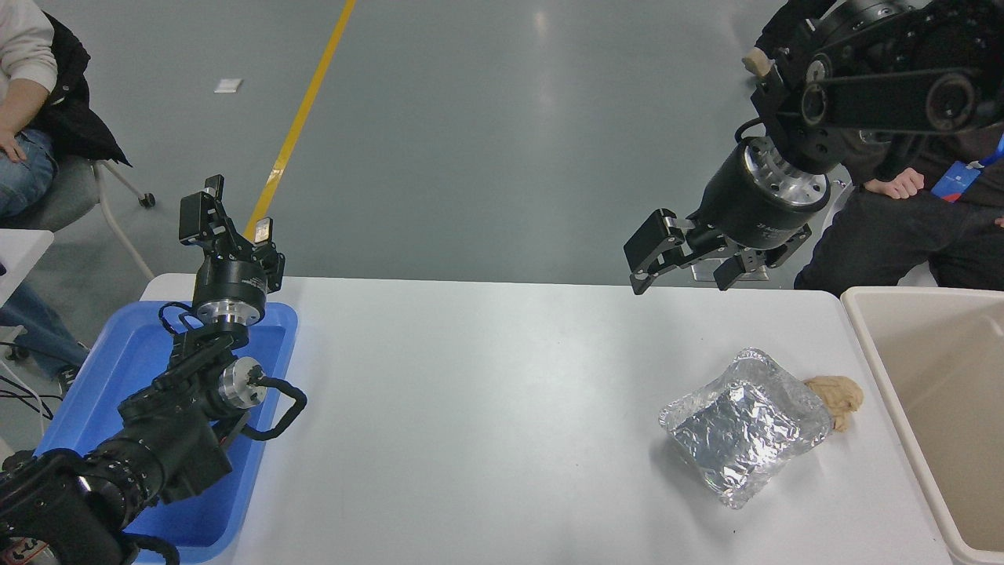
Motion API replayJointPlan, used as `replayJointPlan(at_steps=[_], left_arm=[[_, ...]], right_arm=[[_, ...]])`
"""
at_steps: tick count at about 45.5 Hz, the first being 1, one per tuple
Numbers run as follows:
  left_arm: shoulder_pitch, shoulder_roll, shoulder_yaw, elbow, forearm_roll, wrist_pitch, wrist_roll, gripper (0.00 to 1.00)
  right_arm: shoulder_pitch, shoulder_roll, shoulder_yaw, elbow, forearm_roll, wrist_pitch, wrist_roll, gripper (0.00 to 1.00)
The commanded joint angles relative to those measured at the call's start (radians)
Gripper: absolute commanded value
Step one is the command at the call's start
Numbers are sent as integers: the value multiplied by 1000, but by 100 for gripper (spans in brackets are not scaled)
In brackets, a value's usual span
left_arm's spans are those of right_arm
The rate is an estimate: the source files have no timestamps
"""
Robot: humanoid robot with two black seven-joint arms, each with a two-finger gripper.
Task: Pick up foil plate and place in dustbin
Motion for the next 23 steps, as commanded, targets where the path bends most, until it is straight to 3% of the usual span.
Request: replayJointPlan(at_steps=[1, 23], left_arm=[[0, 0, 0, 0, 0, 0, 1, 100], [0, 0, 1, 0, 0, 0, 0, 100]], right_arm=[[-10, -1, -1, -1, -9, -2, 0, 100], [-28, 5, -1, -6, -20, -20, 0, 100]])
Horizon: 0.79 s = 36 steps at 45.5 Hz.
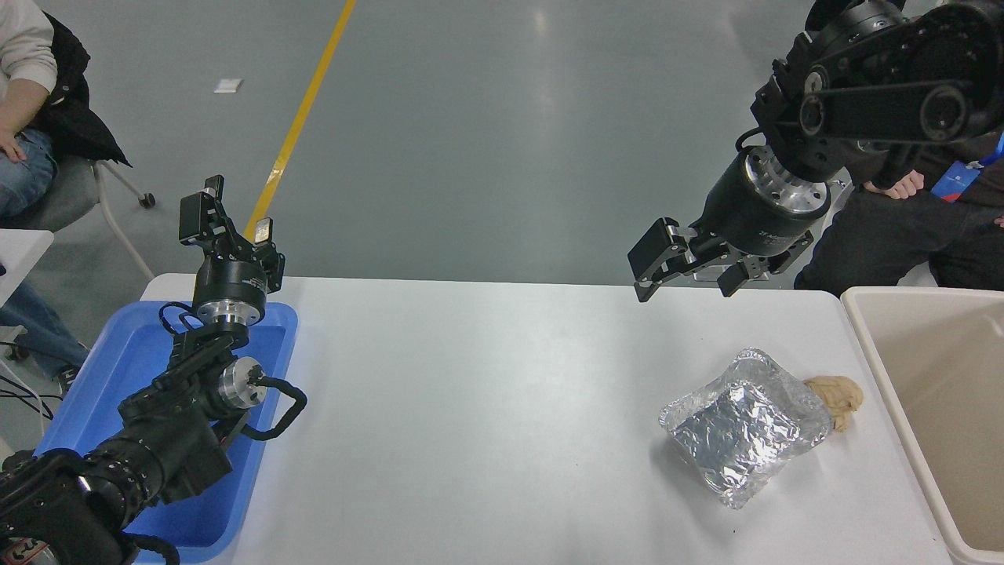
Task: Pick up foil plate and place in dustbin
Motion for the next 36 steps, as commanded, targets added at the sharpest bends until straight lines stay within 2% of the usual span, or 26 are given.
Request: replayJointPlan(at_steps=[1, 16, 25, 36], left_arm=[[0, 0, 1, 0, 0, 0, 0, 100], [0, 0, 1, 0, 0, 0, 0, 100], [0, 0, 1, 0, 0, 0, 0, 100], [0, 0, 1, 0, 0, 0, 0, 100]], right_arm=[[-13, 2, -2, -3, -4, -13, 0, 100], [-77, -27, -52, -3, -2, -71, 0, 100], [-201, -110, -39, -26, -77, -120, 0, 100], [-333, -173, -19, -87, -110, -162, 0, 100]])
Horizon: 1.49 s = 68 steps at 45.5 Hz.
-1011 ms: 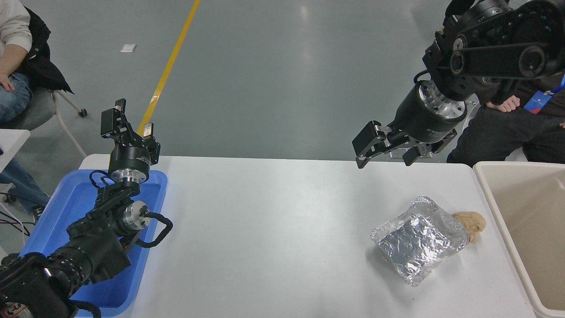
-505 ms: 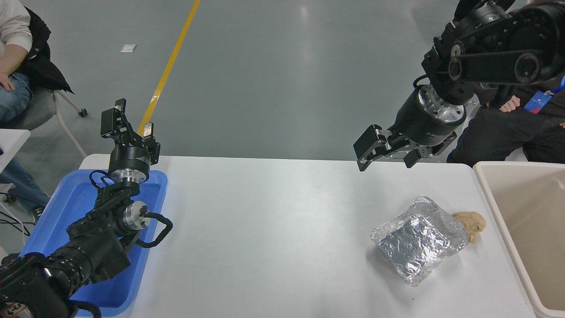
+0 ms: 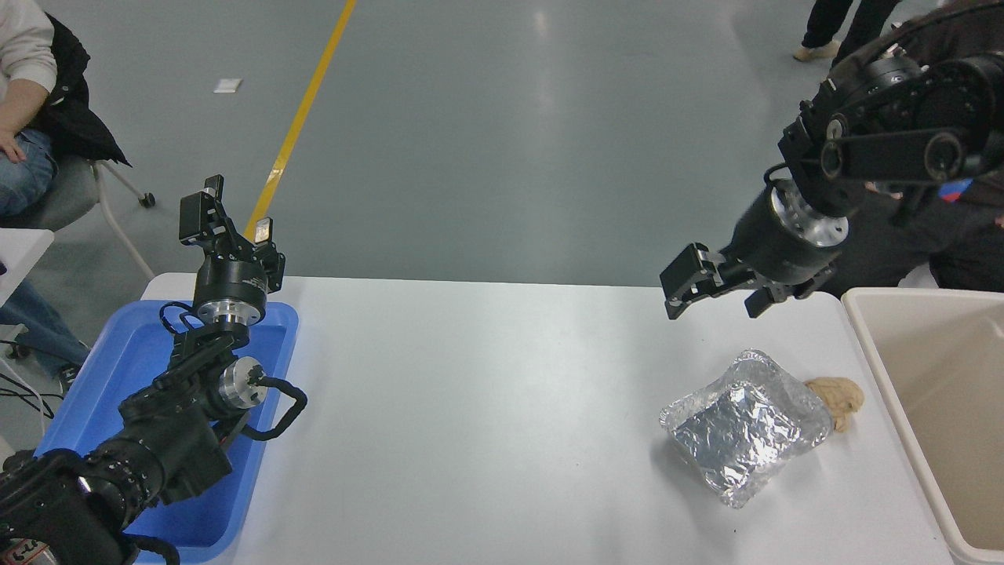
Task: Pick up foil plate and place in dustbin
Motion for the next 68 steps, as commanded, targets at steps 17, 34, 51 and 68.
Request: replayJointPlan(at_steps=[17, 34, 51, 68], left_arm=[[0, 0, -2, 0, 0, 0, 0, 100], [0, 0, -2, 0, 0, 0, 0, 100], [0, 0, -2, 0, 0, 0, 0, 100], [0, 0, -2, 0, 0, 0, 0, 100]], right_arm=[[-302, -105, 31, -115, -64, -122, 0, 100], [-376, -147, 39, -138, -64, -157, 0, 100], [-382, -147, 39, -141, -64, -159, 0, 100], [-417, -145, 43, -169, -64, -166, 0, 100]])
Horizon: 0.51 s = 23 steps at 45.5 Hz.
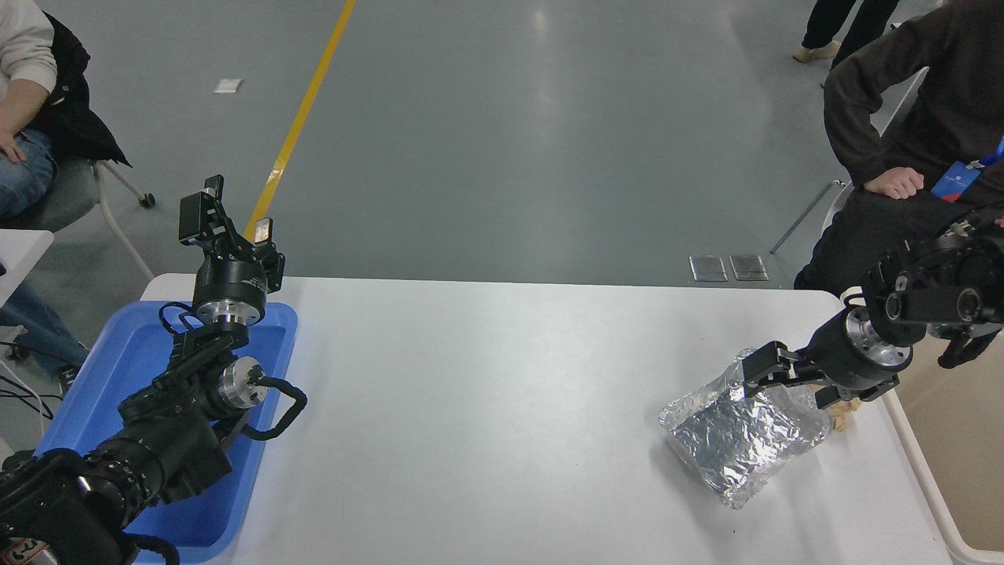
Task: Pick up foil plate and place in dustbin
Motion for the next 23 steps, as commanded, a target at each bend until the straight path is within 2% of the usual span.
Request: replayJointPlan(at_steps=[1, 23], left_arm=[[0, 0, 0, 0, 0, 0, 0, 100], [-2, 0, 0, 0, 0, 0, 0, 100]], right_arm=[[-36, 0, 7, -27, 0, -9, -1, 100], [-226, -41, 59, -148, -37, -49, -1, 100]])
